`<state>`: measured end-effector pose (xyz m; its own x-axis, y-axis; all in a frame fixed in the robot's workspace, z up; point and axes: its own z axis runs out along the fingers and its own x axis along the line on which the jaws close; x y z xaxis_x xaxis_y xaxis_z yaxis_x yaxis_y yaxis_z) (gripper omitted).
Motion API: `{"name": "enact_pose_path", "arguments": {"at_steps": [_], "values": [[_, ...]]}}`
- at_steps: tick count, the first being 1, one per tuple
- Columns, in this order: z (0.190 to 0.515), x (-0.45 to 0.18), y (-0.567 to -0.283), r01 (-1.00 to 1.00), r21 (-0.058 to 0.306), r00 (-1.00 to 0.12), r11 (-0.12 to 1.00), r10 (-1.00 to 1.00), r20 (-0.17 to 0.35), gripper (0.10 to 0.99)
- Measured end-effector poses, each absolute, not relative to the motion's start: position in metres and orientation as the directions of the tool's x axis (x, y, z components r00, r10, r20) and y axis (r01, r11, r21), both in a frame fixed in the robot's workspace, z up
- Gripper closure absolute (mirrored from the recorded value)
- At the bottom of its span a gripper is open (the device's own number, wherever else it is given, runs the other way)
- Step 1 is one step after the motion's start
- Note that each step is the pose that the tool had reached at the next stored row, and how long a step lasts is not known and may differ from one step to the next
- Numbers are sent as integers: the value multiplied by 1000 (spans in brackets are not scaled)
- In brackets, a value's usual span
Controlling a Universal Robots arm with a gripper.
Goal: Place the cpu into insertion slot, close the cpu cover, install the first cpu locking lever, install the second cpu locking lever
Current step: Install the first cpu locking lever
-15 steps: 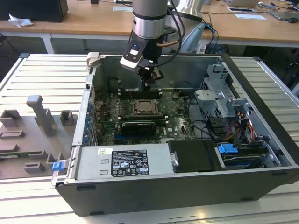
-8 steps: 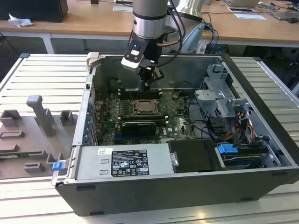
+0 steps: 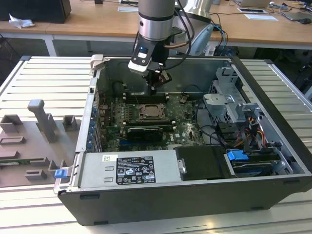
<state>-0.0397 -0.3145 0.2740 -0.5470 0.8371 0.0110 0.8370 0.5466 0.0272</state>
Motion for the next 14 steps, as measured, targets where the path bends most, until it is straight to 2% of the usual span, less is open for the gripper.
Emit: {"name": "enact_pose_path", "arguments": {"at_steps": [4, 14], "values": [[274, -40, -315, 773, 27, -635, 634, 773, 11, 980], [274, -40, -314, 664, 27, -748, 747, 664, 11, 980]]}}
